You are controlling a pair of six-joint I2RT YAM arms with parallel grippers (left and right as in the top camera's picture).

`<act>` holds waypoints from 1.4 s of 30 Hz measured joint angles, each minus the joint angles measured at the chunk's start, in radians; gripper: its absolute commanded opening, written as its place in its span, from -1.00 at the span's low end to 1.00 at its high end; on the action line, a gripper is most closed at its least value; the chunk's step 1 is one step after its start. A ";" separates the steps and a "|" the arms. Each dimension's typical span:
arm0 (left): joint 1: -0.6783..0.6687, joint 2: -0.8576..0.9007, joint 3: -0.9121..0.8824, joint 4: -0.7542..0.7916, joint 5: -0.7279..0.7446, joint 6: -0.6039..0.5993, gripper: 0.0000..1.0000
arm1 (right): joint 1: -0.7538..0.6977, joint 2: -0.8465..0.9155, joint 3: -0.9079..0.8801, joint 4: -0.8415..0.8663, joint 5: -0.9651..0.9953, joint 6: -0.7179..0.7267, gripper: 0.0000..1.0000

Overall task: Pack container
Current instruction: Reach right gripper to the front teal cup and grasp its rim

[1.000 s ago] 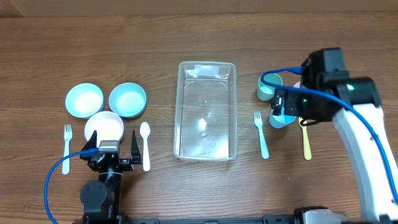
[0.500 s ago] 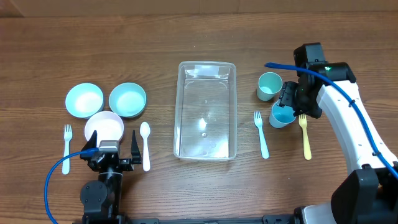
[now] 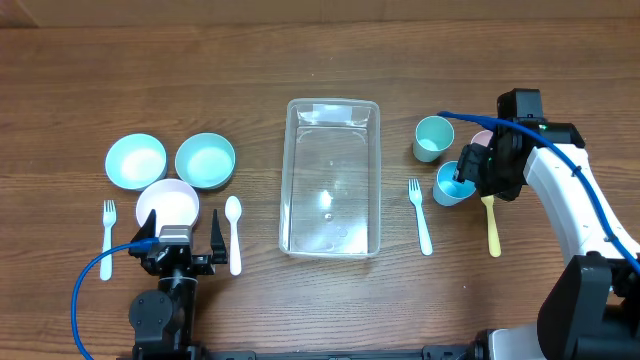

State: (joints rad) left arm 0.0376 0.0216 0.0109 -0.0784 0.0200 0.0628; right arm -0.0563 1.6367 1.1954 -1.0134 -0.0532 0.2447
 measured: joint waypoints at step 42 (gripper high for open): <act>0.000 0.000 0.000 0.000 0.000 0.000 1.00 | 0.000 0.000 -0.101 0.101 0.006 -0.014 -0.92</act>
State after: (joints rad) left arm 0.0376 0.0216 0.0109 -0.0784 0.0200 0.0628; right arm -0.0563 1.6363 1.0939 -0.9123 -0.0475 0.2310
